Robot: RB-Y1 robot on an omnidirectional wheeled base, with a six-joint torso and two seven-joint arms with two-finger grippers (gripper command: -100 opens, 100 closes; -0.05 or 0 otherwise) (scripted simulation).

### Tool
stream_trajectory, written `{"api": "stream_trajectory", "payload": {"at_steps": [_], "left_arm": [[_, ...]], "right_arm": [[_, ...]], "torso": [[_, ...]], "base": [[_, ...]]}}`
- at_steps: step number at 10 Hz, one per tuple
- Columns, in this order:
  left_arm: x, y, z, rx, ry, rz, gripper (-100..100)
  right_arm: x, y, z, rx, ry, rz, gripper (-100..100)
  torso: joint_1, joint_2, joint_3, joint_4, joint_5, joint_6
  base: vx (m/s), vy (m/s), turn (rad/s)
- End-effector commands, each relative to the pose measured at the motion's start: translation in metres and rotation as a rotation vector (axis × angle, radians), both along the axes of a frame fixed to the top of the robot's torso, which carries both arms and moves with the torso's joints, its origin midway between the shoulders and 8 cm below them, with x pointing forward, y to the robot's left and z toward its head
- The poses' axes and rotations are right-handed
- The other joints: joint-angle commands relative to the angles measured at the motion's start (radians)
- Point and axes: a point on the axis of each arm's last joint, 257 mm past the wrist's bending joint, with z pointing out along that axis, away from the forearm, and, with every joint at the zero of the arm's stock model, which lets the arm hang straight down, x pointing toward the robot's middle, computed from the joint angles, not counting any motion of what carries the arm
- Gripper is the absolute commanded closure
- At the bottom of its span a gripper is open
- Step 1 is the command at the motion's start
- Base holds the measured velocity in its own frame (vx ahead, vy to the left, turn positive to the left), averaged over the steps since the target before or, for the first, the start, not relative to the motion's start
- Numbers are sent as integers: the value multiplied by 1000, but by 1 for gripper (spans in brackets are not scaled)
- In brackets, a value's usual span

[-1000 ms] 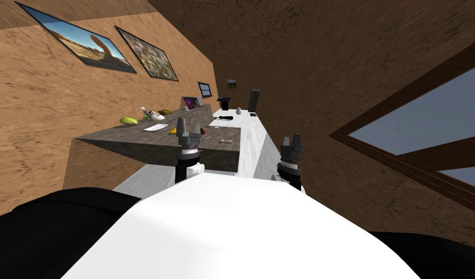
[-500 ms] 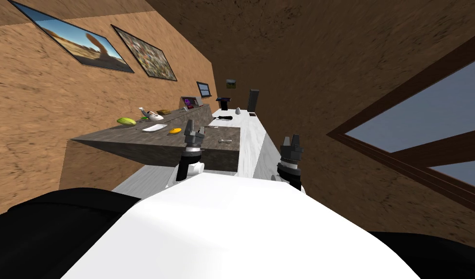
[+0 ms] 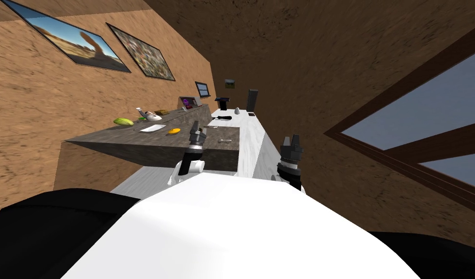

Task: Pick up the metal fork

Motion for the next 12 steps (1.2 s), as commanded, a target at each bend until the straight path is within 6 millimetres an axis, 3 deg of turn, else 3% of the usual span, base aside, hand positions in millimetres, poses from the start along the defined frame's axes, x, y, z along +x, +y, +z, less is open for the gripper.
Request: {"api": "stream_trajectory", "payload": {"at_steps": [1, 12], "left_arm": [[14, 5, -10, 12, 47, 13, -100], [72, 40, -76, 20, 324, 116, -100]], "right_arm": [[0, 0, 0, 0, 0, 0, 0], [0, 0, 0, 0, 0, 0, 0]], "torso": [[0, 0, 0, 0, 0, 0], [0, 0, 0, 0, 0, 0]], "base": [[-20, 5, -33], [-12, 3, -37]]}}
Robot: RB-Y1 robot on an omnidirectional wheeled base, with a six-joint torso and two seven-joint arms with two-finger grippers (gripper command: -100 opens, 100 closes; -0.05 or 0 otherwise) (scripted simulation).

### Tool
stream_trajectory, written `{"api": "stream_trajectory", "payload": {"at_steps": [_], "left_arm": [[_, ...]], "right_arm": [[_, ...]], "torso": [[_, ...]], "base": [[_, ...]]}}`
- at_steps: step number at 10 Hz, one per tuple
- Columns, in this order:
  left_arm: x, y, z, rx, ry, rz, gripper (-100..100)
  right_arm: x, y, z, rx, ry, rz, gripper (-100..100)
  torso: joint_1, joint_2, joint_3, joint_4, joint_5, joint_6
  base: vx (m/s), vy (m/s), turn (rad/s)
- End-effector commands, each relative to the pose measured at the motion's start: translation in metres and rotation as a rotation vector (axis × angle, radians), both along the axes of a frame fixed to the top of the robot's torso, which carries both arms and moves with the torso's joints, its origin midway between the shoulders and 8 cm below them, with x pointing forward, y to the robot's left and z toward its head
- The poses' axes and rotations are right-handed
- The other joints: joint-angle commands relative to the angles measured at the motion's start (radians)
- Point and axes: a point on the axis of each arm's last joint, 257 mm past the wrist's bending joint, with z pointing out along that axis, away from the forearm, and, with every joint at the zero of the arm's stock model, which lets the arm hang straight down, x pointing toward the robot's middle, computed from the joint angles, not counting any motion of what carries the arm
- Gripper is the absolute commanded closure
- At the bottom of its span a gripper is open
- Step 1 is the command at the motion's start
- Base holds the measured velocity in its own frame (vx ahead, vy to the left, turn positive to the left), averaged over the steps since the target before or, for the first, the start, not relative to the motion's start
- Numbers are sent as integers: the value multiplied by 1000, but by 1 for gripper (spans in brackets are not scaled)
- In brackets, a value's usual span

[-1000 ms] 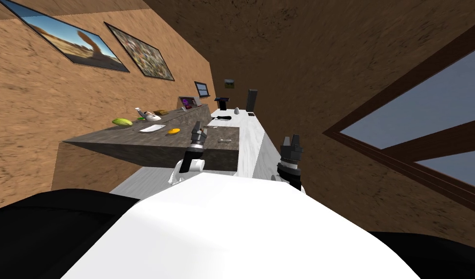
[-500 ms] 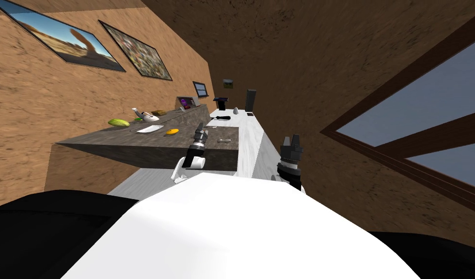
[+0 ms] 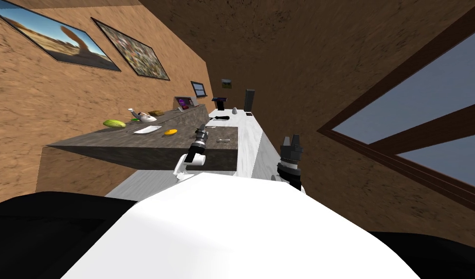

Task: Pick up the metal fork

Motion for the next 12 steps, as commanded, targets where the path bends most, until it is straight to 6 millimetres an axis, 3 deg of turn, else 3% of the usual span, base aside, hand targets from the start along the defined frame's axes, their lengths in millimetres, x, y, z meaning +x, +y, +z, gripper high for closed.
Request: {"api": "stream_trajectory", "payload": {"at_steps": [1, 4, 5, 12], "left_arm": [[11, 9, -12, 6, 48, 28, -100], [14, 13, -24, -4, 95, 43, -100], [23, 23, -32, 2, 129, 68, -100], [41, 51, -72, -11, 293, 153, -100]], "right_arm": [[0, 0, 0, 0, 0, 0, 0], [0, 0, 0, 0, 0, 0, 0], [0, 0, 0, 0, 0, 0, 0], [0, 0, 0, 0, 0, 0, 0]], "torso": [[0, 0, 0, 0, 0, 0], [0, 0, 0, 0, 0, 0], [0, 0, 0, 0, 0, 0], [0, 0, 0, 0, 0, 0]], "base": [[-15, 2, -60], [-7, 1, -12], [-8, -1, -77], [-9, 1, -37]]}}
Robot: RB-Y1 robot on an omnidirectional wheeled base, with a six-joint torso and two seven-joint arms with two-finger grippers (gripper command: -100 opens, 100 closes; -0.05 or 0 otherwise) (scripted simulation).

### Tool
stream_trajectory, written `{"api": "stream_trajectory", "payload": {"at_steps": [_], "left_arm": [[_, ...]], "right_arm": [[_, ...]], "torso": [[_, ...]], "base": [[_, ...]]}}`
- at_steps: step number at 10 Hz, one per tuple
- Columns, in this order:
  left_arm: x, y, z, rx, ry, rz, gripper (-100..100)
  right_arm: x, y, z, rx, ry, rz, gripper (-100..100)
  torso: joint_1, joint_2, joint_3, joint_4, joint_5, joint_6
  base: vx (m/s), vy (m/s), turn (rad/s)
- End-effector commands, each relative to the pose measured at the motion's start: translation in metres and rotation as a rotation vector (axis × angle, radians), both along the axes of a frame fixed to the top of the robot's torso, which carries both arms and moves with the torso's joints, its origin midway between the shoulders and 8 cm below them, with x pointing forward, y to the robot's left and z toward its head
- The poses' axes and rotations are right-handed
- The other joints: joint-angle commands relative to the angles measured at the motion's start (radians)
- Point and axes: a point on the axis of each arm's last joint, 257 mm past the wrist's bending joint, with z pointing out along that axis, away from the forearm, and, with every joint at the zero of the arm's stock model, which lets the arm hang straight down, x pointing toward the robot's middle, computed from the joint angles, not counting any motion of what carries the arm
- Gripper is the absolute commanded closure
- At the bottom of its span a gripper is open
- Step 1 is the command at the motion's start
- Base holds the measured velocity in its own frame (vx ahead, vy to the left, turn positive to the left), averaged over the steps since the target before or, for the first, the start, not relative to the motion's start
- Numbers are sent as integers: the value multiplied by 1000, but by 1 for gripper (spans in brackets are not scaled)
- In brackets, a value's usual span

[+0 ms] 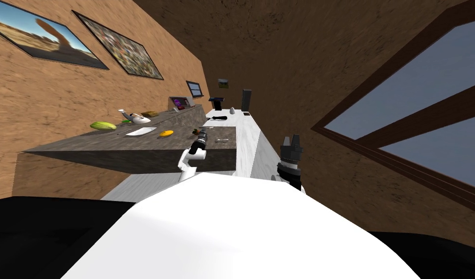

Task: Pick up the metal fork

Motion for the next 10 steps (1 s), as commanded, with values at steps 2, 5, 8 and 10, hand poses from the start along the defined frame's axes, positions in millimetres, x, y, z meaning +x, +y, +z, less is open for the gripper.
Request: {"api": "stream_trajectory", "payload": {"at_steps": [2, 5, 8, 10], "left_arm": [[8, 15, -18, -3, 70, 44, -100], [12, 29, -37, -14, 152, 90, -100], [16, 42, -50, -21, 212, 129, -100], [13, 45, -59, -31, 248, 141, -100]], "right_arm": [[0, 0, 0, 0, 0, 0, 0], [0, 0, 0, 0, 0, 0, 0], [0, 0, 0, 0, 0, 0, 0], [0, 0, 0, 0, 0, 0, 0]], "torso": [[0, 0, 0, 0, 0, 0], [0, 0, 0, 0, 0, 0], [0, 0, 0, 0, 0, 0], [0, 0, 0, 0, 0, 0]], "base": [[-4, -1, -35], [-7, 0, -60], [-1, -1, -25], [-1, 0, -29]]}}
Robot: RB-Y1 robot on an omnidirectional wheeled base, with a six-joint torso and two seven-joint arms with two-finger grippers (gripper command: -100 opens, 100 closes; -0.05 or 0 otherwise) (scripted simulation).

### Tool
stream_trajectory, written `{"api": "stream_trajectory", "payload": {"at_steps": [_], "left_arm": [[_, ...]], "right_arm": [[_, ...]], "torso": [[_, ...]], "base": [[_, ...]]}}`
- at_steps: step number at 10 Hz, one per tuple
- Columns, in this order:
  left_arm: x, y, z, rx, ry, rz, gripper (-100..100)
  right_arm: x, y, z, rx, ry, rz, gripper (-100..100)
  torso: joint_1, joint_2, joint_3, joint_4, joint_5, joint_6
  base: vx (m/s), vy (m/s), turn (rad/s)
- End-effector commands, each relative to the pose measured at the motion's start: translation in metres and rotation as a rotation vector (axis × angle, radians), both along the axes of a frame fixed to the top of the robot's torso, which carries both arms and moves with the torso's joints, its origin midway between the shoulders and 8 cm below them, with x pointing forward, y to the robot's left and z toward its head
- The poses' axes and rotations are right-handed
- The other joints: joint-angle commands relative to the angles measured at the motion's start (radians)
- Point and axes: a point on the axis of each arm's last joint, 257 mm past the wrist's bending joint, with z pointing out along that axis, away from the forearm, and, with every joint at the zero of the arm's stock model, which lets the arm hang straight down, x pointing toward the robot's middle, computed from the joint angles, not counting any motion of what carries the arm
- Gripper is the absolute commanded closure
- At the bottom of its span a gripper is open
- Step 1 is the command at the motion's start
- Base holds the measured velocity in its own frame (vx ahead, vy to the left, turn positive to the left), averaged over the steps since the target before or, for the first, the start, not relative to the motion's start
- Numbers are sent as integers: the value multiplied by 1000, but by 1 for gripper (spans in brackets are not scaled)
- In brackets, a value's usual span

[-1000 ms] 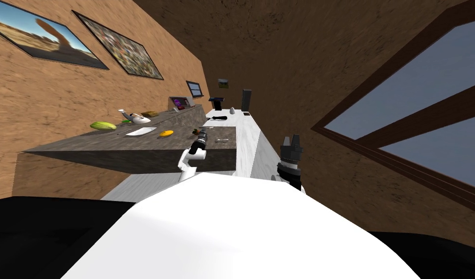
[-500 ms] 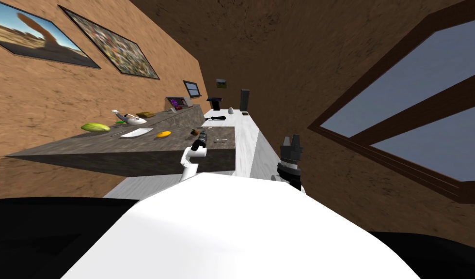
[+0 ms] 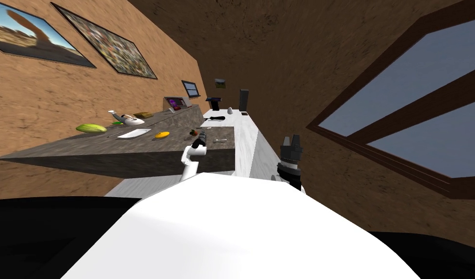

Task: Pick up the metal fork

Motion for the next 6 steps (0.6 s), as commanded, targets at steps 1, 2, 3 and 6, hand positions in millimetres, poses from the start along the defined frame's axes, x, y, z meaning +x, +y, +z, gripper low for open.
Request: {"api": "stream_trajectory", "payload": {"at_steps": [1, 2, 3, 6], "left_arm": [[5, 12, -6, -2, 43, 34, -100], [2, 14, -13, -10, 67, 42, -100], [1, 14, -16, -14, 79, 47, -100], [0, 26, -30, -28, 148, 88, -100]], "right_arm": [[0, 0, 0, 0, 0, 0, 0], [0, 0, 0, 0, 0, 0, 0], [0, 0, 0, 0, 0, 0, 0], [0, 0, 0, 0, 0, 0, 0]], "torso": [[0, 0, 0, 0, 0, 0], [0, 0, 0, 0, 0, 1], [0, 0, 0, 0, 0, 0], [0, 0, 0, 0, 0, 0]], "base": [[0, -4, -81], [1, -1, -51], [0, 0, 0], [3, -2, -46]]}}
